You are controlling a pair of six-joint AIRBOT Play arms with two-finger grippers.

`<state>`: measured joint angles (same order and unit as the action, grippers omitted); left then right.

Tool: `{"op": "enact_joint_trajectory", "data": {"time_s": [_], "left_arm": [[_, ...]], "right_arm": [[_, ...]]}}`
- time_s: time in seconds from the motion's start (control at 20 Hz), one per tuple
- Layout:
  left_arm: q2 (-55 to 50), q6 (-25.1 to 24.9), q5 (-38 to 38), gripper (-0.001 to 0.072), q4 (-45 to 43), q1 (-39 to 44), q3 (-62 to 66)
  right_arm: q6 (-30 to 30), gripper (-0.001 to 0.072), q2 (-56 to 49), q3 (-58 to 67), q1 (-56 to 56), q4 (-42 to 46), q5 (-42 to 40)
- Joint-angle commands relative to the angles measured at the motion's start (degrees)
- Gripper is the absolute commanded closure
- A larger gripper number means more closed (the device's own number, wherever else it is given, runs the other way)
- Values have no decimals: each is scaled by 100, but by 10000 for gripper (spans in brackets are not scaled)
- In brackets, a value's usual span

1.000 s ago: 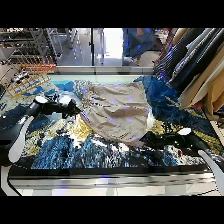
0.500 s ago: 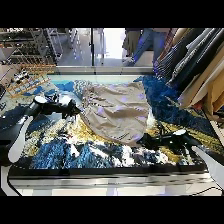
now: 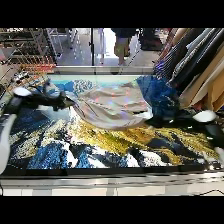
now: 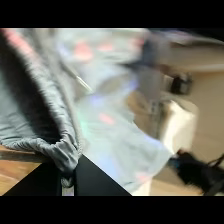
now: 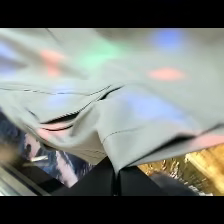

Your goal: Fold the clothes and pants, and hang the long-sleeved shirts on hangers.

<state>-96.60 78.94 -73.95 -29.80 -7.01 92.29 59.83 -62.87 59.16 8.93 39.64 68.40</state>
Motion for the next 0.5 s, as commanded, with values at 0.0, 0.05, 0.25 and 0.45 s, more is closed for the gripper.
{"op": "enact_joint_trajectory", "data": {"time_s": [0.0, 0.05, 0.25, 0.45], "left_arm": [[1300, -577, -872, 690, 1012, -402, 31], [1749, -638, -1202, 690, 1189, -546, 138], [3438, -752, -2041, 690, 1235, -1016, 1058], [4487, -1106, -1558, 689, 1093, -1368, 2024]], "right_arm": [[927, 702, 1829, 1569, 0, 1797, 634], [1051, 702, 2280, 2135, 0, 2094, 706], [1064, 702, 3077, 4179, -2, 1950, 573], [793, 702, 2721, 5484, -2, 1532, 9]]}}
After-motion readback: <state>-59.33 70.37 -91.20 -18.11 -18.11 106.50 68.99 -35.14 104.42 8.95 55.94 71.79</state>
